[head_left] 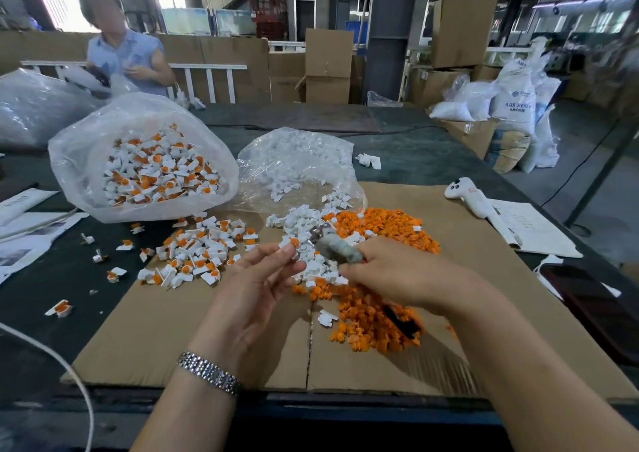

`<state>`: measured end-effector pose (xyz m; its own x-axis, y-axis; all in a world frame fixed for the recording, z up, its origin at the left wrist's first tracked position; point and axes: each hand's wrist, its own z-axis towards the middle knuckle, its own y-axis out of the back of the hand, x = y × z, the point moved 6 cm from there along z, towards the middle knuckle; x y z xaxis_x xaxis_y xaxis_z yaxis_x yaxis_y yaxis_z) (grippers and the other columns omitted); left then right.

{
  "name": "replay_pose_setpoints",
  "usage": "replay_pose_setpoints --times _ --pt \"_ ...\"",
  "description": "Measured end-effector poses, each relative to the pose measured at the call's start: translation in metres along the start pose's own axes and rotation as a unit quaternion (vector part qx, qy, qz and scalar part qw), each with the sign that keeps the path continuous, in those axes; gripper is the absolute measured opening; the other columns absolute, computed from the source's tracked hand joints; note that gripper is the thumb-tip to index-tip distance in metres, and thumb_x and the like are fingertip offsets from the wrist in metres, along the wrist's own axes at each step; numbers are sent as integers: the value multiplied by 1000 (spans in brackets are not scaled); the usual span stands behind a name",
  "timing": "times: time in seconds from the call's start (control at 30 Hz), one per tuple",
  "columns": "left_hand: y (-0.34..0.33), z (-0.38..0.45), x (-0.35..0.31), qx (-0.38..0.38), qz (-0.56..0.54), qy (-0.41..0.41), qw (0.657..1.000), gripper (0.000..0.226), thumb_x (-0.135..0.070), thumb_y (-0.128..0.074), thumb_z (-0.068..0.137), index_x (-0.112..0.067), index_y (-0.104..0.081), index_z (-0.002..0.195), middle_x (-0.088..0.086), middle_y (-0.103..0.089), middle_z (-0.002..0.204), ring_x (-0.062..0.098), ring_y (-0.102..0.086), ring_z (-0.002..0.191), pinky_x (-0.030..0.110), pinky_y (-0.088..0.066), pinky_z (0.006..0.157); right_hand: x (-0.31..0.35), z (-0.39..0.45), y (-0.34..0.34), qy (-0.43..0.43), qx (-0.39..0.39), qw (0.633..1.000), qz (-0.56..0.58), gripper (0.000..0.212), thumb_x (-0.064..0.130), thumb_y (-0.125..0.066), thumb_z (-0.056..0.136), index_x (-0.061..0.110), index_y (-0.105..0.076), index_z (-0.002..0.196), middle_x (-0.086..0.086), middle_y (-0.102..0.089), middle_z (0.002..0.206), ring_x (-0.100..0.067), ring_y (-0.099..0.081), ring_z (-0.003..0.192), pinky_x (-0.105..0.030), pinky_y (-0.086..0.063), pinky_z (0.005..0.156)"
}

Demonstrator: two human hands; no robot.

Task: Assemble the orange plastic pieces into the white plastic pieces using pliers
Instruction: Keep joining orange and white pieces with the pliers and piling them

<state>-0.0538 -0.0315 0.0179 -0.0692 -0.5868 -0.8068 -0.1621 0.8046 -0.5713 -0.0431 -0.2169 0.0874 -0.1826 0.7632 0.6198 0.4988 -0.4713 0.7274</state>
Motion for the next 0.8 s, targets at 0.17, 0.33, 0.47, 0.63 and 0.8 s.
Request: replay_pose_setpoints --times 0.17,0.33,0.47,0.63,0.8 --pt "-3 -3 -6 -19 14 -24 999 21 -11 -82 72 -10 -69 88 9 -77 86 19 -76 78 20 -57 57 23 -6 -9 24 0 999 -39 34 37 -46 105 17 -51 78 -3 -46 69 -16 -41 58 -32 -34 58" --pt "-5 -6 -8 -32 45 -43 998 20 -11 -80 73 -9 -67 88 10 -77 85 17 -76 73 20 -56 56 27 -5 -15 38 1 998 -50 31 36 -43 107 14 -53 86 -2 -46 71 -12 -39 56 -25 -32 49" --pt "-6 -9 -8 -28 65 -47 996 19 -12 -81 70 -11 -66 82 7 -76 78 16 -75 69 19 -55 55 23 -3 -19 45 -11 998 -50 32 38 -44 106 19 -49 82 1 -51 67 -7 -43 49 -18 -35 44" --pt "-3 -10 -9 -7 85 -34 996 10 -12 -81 69 -14 -72 69 8 -73 73 15 -73 66 18 -55 54 18 4 -26 55 -62 995 -54 39 49 -48 102 18 -53 80 -3 -55 68 -15 -49 55 -32 -41 55" --pt "1 -8 -8 -8 83 -26 996 9 -8 -79 69 -9 -71 71 10 -73 72 16 -73 62 18 -56 54 11 11 -33 46 -118 989 -77 41 53 -49 100 19 -53 77 -1 -54 70 -12 -47 54 -28 -38 50"
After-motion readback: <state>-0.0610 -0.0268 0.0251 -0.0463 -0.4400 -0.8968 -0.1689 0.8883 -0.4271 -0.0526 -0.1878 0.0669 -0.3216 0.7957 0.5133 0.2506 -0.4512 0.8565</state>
